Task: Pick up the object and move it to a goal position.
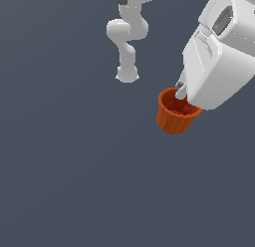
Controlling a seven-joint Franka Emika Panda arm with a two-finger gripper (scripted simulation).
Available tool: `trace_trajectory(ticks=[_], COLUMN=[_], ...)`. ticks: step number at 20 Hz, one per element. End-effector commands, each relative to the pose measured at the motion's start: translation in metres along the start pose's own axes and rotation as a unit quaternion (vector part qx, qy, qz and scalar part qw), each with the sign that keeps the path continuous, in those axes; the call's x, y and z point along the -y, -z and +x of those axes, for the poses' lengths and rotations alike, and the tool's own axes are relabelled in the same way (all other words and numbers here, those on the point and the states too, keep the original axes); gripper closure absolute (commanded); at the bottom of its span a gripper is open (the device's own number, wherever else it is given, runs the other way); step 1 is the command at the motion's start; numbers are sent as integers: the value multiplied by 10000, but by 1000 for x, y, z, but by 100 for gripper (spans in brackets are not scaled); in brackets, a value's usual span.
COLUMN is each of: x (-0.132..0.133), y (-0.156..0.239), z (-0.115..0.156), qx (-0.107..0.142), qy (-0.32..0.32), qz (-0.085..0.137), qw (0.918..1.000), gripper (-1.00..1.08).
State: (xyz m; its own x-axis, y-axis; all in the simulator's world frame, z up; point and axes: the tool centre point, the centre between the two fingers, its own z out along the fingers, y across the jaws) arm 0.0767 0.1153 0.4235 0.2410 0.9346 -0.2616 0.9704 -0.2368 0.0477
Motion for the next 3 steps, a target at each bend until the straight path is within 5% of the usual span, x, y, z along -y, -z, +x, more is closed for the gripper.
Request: trace_trajectory(ticks=[1,3], x=[-1,-1], y=[2,3], z=[0,0], qx=[-4,-4], qy=[-4,-4], qz=[-10,-10], qw=[10000,10000], gripper=[108,108])
